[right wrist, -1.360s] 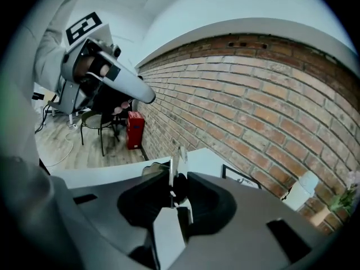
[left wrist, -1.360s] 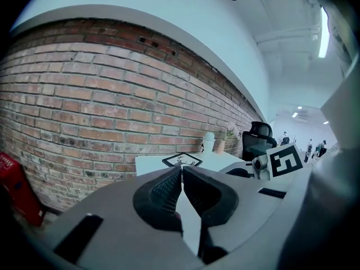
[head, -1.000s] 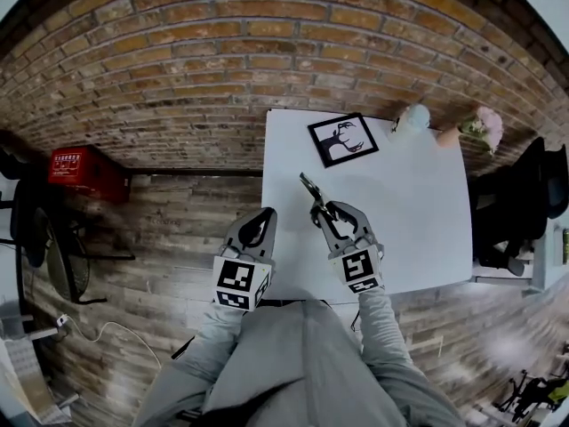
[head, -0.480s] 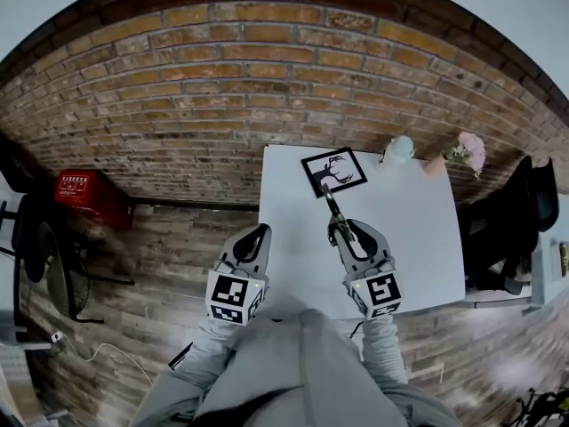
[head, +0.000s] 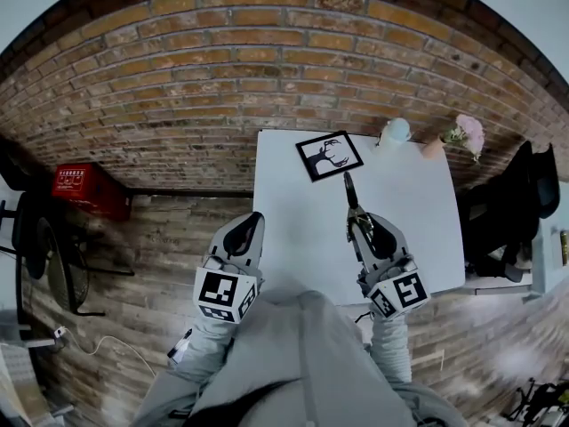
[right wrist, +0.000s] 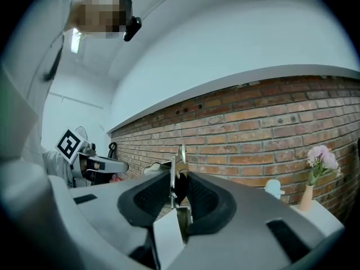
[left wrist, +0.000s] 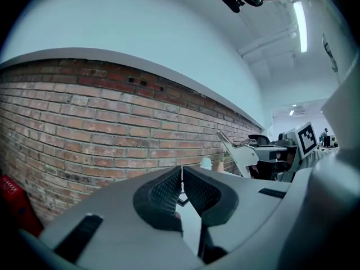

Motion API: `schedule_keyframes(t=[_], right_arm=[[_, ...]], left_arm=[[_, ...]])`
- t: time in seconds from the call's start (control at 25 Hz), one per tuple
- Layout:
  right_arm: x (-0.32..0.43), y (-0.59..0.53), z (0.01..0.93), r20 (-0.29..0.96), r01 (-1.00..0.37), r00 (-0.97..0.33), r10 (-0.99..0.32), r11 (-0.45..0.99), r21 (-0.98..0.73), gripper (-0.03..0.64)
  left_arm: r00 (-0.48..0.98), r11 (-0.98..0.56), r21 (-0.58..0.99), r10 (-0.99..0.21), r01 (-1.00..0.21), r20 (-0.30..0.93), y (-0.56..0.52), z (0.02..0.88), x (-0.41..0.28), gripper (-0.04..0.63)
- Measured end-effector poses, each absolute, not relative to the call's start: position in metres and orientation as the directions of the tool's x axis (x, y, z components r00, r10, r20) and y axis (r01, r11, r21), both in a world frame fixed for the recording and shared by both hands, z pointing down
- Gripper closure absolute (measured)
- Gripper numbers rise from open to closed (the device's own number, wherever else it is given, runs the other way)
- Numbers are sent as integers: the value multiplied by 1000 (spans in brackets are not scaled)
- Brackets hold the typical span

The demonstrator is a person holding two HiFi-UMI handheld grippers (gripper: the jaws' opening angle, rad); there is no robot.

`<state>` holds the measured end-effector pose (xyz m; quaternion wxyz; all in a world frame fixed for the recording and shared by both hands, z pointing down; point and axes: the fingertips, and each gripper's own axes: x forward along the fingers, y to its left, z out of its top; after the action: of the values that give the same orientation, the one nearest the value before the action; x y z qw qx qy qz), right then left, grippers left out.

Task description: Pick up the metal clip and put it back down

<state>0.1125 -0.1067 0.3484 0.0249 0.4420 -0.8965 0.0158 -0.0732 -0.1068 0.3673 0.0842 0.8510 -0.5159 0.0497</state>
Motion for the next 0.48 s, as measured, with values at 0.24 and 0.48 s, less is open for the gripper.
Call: schedule_keyframes(t=[0.24,0.48], right_arm=[[127,-103,349,50,-820,-573,-818,572,-31,515],[122,-109,359,70,-829,-560,-826,558,-40,515]], left_arm=[[438,-429,87,-881,-899,180,-106,369,-84,561],[426,-416,89,-885,-905,190,-111,374,-94,561]])
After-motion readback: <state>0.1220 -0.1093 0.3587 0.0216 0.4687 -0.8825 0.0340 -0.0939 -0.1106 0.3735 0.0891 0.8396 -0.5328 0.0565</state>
